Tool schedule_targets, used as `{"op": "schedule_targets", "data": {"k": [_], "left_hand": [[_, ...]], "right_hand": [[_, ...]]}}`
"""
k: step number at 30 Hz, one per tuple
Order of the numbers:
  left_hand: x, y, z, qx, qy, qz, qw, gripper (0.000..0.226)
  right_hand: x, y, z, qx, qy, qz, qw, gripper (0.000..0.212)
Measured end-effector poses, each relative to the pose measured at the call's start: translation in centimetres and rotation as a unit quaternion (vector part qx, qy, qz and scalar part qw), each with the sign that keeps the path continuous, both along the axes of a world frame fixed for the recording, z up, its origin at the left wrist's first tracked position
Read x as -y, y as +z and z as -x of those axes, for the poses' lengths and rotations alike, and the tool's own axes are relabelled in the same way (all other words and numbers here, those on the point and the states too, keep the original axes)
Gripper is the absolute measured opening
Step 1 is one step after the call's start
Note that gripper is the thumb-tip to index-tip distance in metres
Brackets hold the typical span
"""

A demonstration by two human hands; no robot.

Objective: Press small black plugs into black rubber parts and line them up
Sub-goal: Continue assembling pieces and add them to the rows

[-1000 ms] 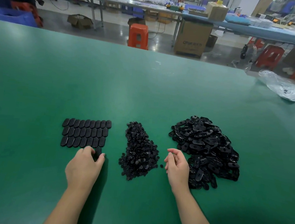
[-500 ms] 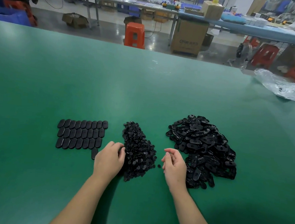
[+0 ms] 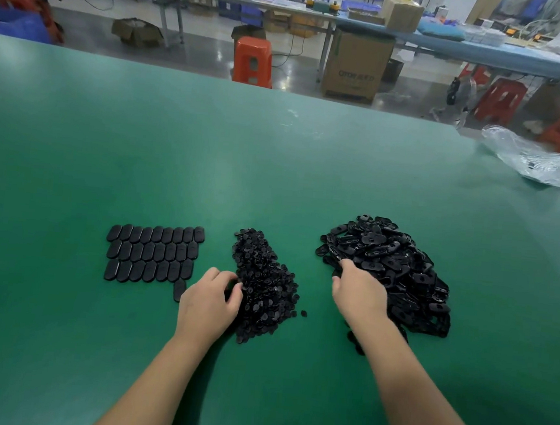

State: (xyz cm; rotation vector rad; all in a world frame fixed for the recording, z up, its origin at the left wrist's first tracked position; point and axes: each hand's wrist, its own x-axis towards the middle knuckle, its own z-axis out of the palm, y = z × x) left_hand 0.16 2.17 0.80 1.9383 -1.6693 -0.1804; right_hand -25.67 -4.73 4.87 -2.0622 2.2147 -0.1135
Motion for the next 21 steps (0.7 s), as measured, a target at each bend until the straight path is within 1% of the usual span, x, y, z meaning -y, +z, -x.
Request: {"op": "schedule_targets", "data": {"k": [3,9,14,18,21], "left_hand": [[0.1,-0.1,0.0,0.006,0.001,0.006,1.000,0.009],[0.3,-0.2,-0.1,0.005,0.002,0.009,1.000,0.008],[0.4,-0.3,-0.3,0.002,0.001,0.003,1.000,0.009],[0.4,-0.2,-0.3,-0.002,0.002,0.001,1.000,0.009],[0.4,-0.2,-0.3,-0.004,0.005,0.000,1.000,0.011]], "right_hand": [[1.1,0.4,1.4,-0.047,-0.001,-0.023,0.999,0.027],[1.4,0.2,1.9,-0.059,0.015,-0.021,0.998,0.036],[1.5,0.3,2.0,-0.065,0.022,-0.017,0.998,0.030],[1.4,0.5,2.3,-0.042,0.014,0.019,0.999,0.026],[1.1,0.9,2.3,0.030,0.006,0.065,0.997,0.022]]}}
